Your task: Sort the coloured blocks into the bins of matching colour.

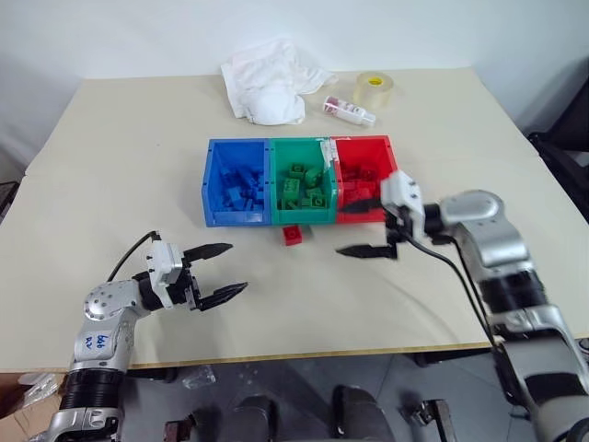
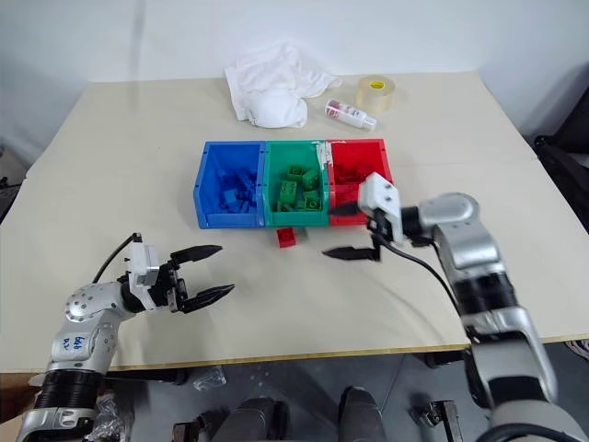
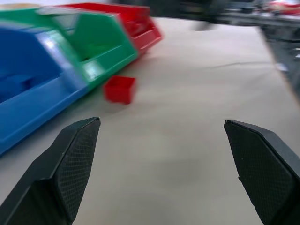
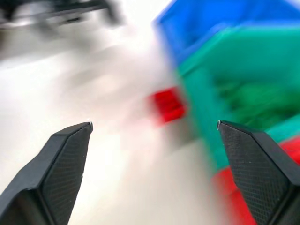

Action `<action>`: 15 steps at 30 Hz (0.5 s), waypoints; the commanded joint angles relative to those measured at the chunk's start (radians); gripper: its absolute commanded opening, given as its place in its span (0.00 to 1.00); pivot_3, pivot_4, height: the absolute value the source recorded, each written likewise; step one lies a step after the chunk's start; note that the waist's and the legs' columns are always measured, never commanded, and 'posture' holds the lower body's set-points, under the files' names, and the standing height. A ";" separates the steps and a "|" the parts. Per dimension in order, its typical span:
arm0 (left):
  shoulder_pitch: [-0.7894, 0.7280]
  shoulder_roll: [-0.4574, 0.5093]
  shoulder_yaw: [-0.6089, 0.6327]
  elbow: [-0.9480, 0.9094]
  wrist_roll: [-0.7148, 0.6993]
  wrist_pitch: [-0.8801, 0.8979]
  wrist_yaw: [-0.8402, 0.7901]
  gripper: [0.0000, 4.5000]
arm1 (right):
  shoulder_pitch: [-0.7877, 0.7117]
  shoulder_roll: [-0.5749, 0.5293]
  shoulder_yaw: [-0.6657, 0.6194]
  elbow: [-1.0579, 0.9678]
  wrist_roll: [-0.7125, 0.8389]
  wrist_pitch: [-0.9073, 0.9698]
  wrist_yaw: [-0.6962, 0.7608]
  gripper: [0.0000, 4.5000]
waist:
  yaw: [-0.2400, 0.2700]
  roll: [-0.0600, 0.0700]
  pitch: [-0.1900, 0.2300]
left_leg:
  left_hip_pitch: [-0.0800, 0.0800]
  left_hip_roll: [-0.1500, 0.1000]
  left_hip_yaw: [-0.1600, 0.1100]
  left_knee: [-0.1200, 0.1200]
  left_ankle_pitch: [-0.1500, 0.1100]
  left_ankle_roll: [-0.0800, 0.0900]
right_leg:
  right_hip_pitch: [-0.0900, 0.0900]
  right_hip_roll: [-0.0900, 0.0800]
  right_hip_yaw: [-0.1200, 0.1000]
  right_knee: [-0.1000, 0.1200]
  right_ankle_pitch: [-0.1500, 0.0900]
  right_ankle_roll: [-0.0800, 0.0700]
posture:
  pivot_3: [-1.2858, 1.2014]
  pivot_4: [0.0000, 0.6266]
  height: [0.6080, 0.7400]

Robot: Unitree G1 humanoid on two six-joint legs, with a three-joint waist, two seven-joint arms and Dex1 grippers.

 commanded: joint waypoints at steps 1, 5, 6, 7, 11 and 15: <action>0.080 0.031 0.050 -0.102 -0.012 0.010 0.036 1.00 | 0.062 -0.075 -0.066 -0.081 0.063 0.057 0.037 0.99 | -0.002 0.000 0.000 | 0.000 0.001 0.001 0.000 0.000 0.000 | 0.001 0.000 0.000 -0.002 0.000 0.000 | 0.52 0.24 1.00; 0.237 0.078 0.123 -0.232 -0.034 0.069 0.076 1.00 | 0.136 -0.137 -0.092 -0.096 0.070 0.077 0.040 0.99 | -0.002 0.000 0.000 | 0.001 0.002 0.002 -0.001 0.000 -0.001 | 0.001 0.000 0.001 -0.003 0.000 0.000 | 0.52 0.24 1.00; 0.281 0.093 0.147 -0.260 -0.040 0.078 0.077 1.00 | 0.149 -0.146 -0.098 -0.104 0.076 0.084 0.039 0.99 | -0.001 0.000 0.000 | 0.001 0.002 0.002 -0.001 0.000 -0.001 | 0.001 0.000 0.001 -0.004 0.000 0.000 | 0.52 0.24 1.00; 0.314 0.105 0.166 -0.280 -0.044 0.086 0.082 1.00 | 0.157 -0.152 -0.102 -0.111 0.082 0.091 0.037 0.99 | -0.001 0.000 0.000 | 0.001 0.002 0.002 -0.002 -0.001 -0.001 | 0.001 0.000 0.001 -0.004 0.000 0.000 | 0.52 0.24 1.00; 0.417 0.132 0.234 -0.359 -0.047 0.115 0.116 1.00 | 0.165 -0.157 -0.110 -0.120 0.096 0.102 0.031 0.99 | 0.006 0.001 0.001 | 0.001 0.002 0.002 -0.001 -0.001 -0.001 | 0.003 0.000 0.001 -0.008 0.000 0.000 | 0.52 0.24 1.00; 0.423 0.138 0.225 -0.409 -0.024 0.140 0.165 1.00 | 0.150 -0.146 -0.105 -0.112 0.090 0.099 0.027 0.99 | 0.028 0.001 0.001 | 0.001 0.002 0.002 -0.001 -0.001 -0.001 | 0.003 0.000 0.001 -0.010 0.000 0.000 | 0.52 0.24 1.00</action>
